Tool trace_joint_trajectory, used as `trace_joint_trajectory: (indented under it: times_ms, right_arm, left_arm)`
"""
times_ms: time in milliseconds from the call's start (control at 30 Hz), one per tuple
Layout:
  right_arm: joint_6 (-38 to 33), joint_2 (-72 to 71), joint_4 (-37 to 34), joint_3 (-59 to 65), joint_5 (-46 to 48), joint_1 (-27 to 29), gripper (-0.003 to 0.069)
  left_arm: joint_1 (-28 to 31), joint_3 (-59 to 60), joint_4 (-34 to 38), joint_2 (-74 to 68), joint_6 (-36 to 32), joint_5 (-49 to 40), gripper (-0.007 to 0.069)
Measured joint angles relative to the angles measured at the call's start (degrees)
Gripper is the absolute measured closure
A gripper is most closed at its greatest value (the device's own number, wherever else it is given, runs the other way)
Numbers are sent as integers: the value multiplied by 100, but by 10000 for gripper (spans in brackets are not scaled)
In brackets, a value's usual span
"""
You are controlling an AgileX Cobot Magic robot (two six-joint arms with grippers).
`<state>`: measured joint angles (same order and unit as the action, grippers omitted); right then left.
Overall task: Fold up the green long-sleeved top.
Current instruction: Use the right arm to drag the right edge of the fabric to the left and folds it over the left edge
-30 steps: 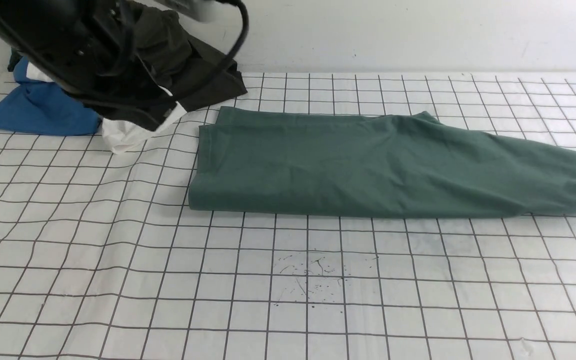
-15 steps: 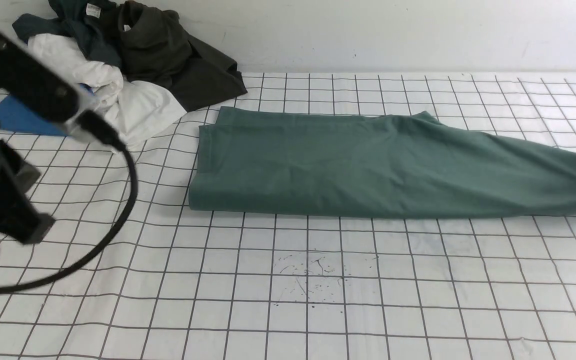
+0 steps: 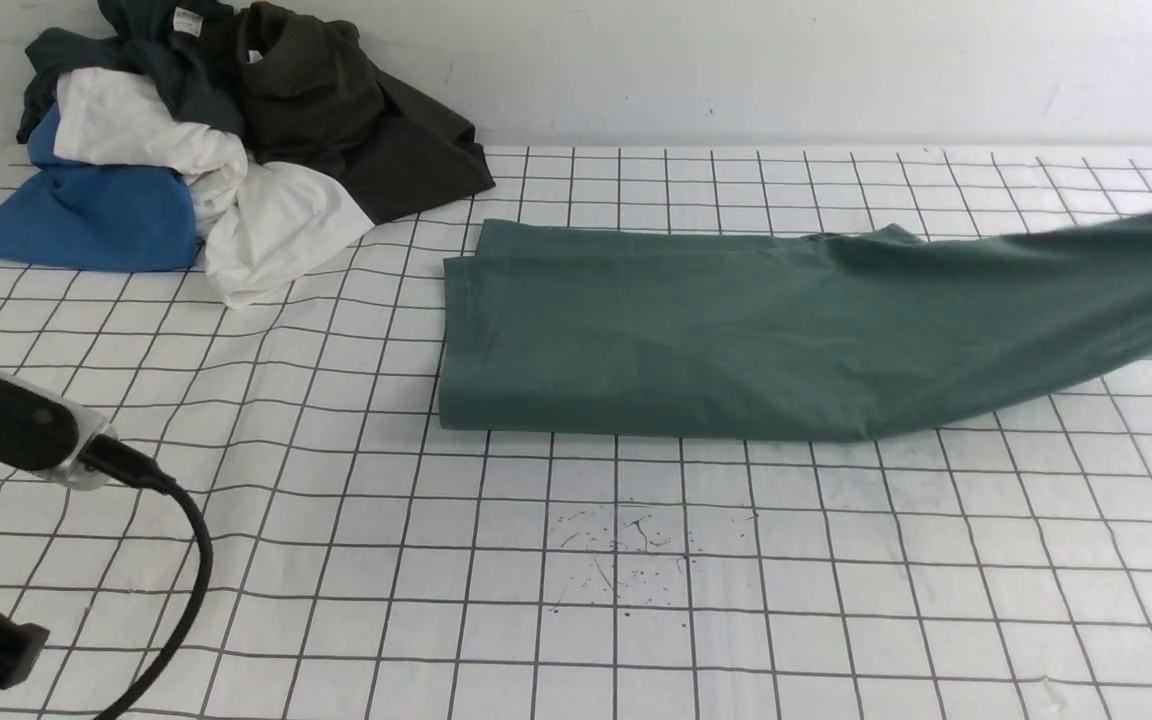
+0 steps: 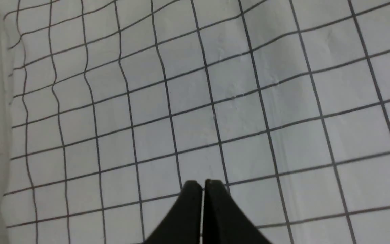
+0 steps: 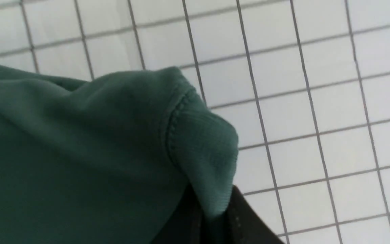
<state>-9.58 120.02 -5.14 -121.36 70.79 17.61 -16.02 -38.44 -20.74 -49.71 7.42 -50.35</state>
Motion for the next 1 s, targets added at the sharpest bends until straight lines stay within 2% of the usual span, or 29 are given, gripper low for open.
trace_joint_trajectory:
  times_ms: [67, 267, 367, 533, 667, 767, 967, 1000]
  right_arm:
    - [7, -134, -60, -32, 0, -201, 627]
    - [275, -283, -1024, -63, -379, -1985, 627]
    - [282, -2, -1655, -63, -1006, -2827, 627]
    - [127, 867, -2522, -63, -2428, -3919, 627]
    - [107, 1446, -2892, -52, -3109, -4301, 626]
    - [107, 1603, -2995, -15, -3124, -4349, 614]
    - [-443, 1584, -3739, -19, -3272, -4349, 517]
    - [-692, 1582, -4032, -25, -3278, -4349, 477]
  left_arm:
    - [0, 27, 24, 0, 66, 153, 631]
    - [0, 82, 297, 0, 246, 715, 631]
    - [0, 82, 340, 0, 271, 736, 631]
    - [0, 82, 357, 0, 287, 765, 631]
    - [0, 82, 357, 0, 294, 788, 631]
    - [0, 82, 357, 0, 307, 806, 631]
    - [0, 82, 407, 0, 307, 818, 631]
    - [0, 82, 414, 0, 308, 823, 631]
